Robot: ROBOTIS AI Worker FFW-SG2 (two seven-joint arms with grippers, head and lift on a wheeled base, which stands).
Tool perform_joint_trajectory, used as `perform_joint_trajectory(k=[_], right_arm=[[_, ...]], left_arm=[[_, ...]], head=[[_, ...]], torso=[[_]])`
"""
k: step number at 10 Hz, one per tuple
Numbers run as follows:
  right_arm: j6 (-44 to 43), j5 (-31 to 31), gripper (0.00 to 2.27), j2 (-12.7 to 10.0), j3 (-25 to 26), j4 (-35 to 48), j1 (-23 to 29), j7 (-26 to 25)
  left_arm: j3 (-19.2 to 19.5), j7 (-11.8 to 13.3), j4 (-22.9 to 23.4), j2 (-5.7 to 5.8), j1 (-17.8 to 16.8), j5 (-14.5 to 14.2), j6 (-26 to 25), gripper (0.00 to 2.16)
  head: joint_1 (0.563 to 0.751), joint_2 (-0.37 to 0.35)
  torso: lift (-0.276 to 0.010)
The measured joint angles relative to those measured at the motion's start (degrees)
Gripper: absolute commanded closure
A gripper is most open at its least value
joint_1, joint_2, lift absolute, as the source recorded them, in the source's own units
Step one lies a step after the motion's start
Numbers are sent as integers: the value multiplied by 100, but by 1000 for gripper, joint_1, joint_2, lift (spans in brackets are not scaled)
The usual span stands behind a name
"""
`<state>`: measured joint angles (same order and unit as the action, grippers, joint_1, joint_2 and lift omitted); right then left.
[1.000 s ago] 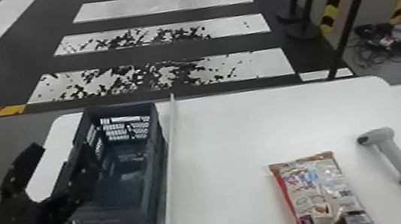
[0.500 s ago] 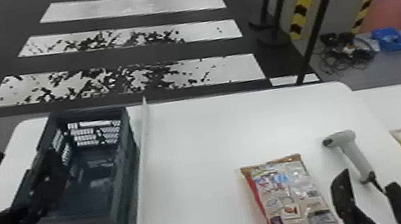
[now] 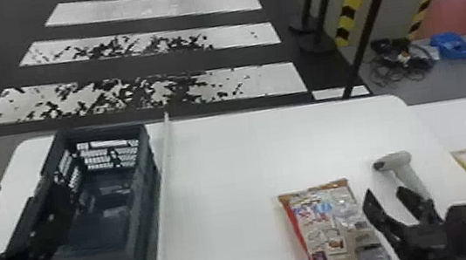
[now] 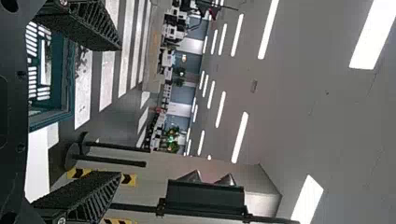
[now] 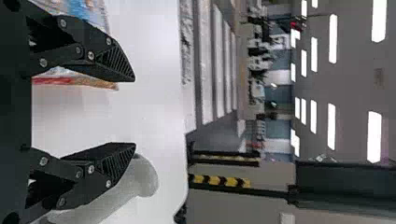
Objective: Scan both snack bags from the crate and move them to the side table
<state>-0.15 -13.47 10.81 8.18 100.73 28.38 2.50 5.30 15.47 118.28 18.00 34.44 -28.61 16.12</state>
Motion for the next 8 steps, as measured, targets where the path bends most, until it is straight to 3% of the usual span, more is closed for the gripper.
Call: perform_joint_trajectory(k=[1, 2, 6, 8], right_arm=[[926, 15, 228, 188, 182, -47, -231, 375], [1336, 44, 228, 416, 252, -53, -330, 417], [1680, 85, 228, 921, 483, 28, -521, 509], [2002, 94, 225, 1231, 492, -313, -934, 895]], left_arm=[[10, 3, -62, 1, 21, 7, 64, 39], [14, 7, -157, 1, 27, 12, 159, 39], [-40, 8, -419, 1, -141, 27, 240, 39], [-95, 1, -516, 1, -250, 67, 214, 39]], head=[[695, -123], [695, -143], [695, -195], [695, -212]], torso=[[-95], [-95], [-95], [-95]])
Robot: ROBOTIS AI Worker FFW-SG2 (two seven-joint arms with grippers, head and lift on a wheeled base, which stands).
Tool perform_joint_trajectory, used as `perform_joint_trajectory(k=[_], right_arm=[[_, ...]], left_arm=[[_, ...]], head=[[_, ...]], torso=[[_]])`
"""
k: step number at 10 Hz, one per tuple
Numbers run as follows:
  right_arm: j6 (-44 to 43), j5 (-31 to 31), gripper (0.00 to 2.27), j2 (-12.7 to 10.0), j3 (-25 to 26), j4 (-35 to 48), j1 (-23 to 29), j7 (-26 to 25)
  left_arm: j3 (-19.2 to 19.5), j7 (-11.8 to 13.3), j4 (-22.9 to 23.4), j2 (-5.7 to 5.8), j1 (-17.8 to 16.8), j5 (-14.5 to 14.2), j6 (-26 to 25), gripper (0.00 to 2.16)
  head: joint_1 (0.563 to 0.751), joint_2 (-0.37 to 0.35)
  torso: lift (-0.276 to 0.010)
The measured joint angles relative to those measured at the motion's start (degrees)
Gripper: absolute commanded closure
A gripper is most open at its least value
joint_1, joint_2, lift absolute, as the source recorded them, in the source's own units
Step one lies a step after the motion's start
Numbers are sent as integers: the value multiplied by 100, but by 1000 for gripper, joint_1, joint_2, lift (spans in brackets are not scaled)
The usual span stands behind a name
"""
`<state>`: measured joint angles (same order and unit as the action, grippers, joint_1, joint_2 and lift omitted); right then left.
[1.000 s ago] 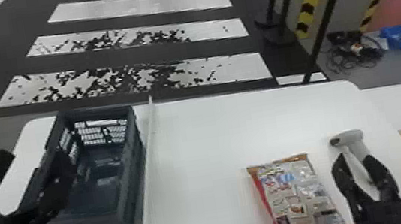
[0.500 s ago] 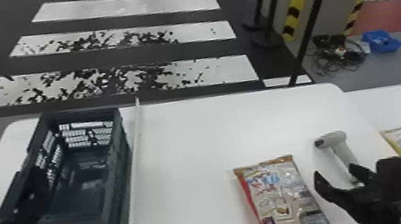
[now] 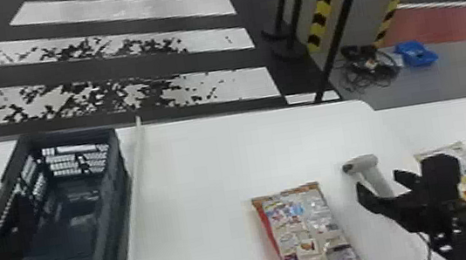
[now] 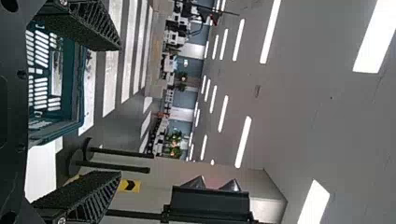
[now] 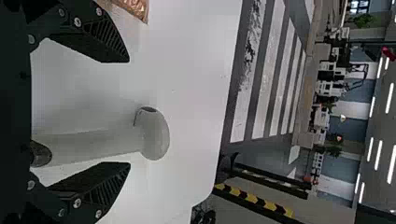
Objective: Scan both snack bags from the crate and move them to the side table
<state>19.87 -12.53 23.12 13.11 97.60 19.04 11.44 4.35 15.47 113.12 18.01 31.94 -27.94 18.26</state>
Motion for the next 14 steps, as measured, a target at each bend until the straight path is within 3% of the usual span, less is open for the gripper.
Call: perform_joint_trajectory(k=[4, 5, 8, 9, 12, 14], right_arm=[[141, -137, 235, 421, -294, -1479, -1121, 683], [108, -163, 444, 506, -386, -1800, -1341, 834], [465, -277, 1970, 661, -492, -2262, -1622, 1118], [711, -253, 2243, 692, -525, -2298, -1657, 1162], [840, -371, 2243, 681, -403, -1850, -1299, 841], [1301, -698, 2243, 541, 107, -412, -426, 394]], left_arm=[[-88, -55, -129, -35, -81, 125, -34, 39], [-92, -62, -130, -35, -83, 148, -48, 39], [-104, -62, -65, -2, -111, 167, -91, 39], [-115, -62, -49, 6, -117, 167, -111, 39], [-144, -62, -31, -5, -118, 175, -151, 39], [-162, -67, -22, -2, -123, 173, -149, 39]], head=[[695, -239], [695, -241], [695, -257], [695, -263], [695, -275], [695, -276]], torso=[[-95], [-95], [-95], [-95], [-95], [-95]])
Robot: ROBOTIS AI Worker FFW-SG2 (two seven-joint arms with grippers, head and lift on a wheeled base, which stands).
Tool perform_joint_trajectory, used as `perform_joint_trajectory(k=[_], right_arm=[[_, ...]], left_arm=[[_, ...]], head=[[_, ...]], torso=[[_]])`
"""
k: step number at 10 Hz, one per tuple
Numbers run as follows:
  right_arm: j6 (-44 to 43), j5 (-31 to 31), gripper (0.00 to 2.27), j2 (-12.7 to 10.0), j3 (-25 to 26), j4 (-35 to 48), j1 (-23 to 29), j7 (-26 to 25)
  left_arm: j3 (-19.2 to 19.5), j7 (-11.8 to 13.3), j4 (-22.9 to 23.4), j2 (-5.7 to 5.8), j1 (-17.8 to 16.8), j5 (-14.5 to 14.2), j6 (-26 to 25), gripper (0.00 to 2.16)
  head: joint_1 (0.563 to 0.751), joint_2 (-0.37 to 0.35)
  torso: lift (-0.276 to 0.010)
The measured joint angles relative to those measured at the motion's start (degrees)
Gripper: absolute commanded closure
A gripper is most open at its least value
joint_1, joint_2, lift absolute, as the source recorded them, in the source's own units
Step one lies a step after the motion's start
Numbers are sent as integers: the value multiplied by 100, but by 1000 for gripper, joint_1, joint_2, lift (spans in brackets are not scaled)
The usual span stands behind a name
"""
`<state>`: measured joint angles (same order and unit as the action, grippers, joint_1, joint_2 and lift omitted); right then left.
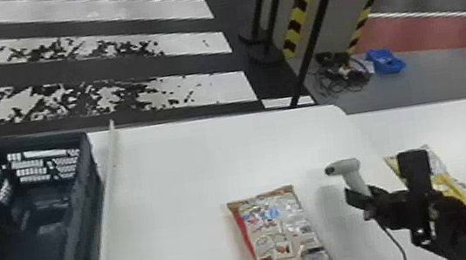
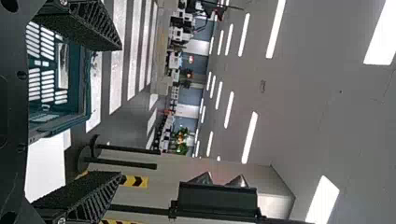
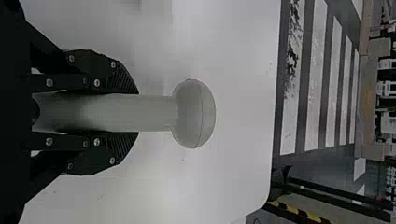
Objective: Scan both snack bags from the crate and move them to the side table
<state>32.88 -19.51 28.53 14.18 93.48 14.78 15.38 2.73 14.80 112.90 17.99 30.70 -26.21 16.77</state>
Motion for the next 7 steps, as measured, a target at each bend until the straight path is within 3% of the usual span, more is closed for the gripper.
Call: perform_joint_trajectory(k=[3, 7], right_arm=[[-276, -231, 2243, -851, 865, 2316, 1632, -263], [27, -775, 2243, -1558, 1194, 3544, 2821, -258]], left_arm=[[-1, -5, 0, 93, -126, -82, -3, 39], [2, -66, -12, 143, -279, -138, 7, 39]], head=[[695, -229], [695, -185]], torso=[[-95], [-95]])
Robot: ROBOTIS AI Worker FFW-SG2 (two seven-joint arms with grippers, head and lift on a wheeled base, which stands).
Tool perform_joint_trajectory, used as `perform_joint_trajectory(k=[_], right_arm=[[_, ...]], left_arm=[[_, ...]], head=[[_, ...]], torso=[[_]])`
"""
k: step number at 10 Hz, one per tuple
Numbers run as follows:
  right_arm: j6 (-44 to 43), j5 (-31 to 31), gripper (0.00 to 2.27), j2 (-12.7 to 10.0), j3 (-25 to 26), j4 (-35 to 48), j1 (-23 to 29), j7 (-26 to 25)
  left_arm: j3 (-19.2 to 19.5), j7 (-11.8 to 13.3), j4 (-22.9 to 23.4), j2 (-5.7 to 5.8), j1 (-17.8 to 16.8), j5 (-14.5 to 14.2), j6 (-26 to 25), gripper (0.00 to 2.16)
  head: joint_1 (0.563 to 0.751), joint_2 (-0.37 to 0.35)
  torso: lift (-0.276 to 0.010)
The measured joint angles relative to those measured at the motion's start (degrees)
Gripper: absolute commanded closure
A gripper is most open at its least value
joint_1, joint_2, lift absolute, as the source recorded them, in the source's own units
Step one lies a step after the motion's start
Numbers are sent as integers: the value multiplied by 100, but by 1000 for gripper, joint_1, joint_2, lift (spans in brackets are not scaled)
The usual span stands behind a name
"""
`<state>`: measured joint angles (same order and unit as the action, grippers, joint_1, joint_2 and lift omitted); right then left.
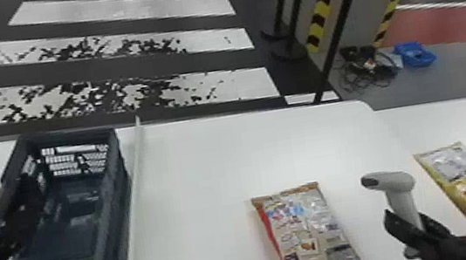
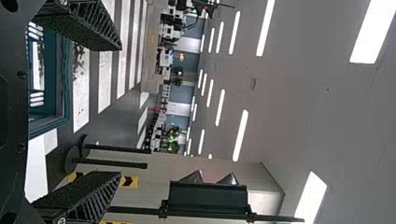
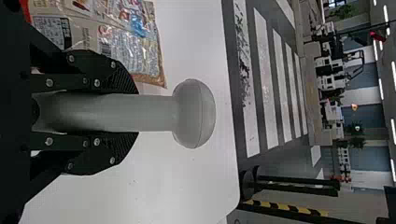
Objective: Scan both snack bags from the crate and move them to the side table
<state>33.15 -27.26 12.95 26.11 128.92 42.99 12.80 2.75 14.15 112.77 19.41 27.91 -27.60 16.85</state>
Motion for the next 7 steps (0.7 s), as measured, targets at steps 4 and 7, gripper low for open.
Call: perform_joint_trajectory(k=[4, 7], right_arm=[[528, -142, 2243, -185, -360, 240, 402, 52], [639, -63, 2243, -175, -692, 248, 412, 90]], left_arm=[[173, -35, 109, -66, 115, 0, 8, 39], [251, -32, 122, -115, 144, 0, 7, 39]], head=[[695, -102], [695, -35]], torso=[[-95], [-95]])
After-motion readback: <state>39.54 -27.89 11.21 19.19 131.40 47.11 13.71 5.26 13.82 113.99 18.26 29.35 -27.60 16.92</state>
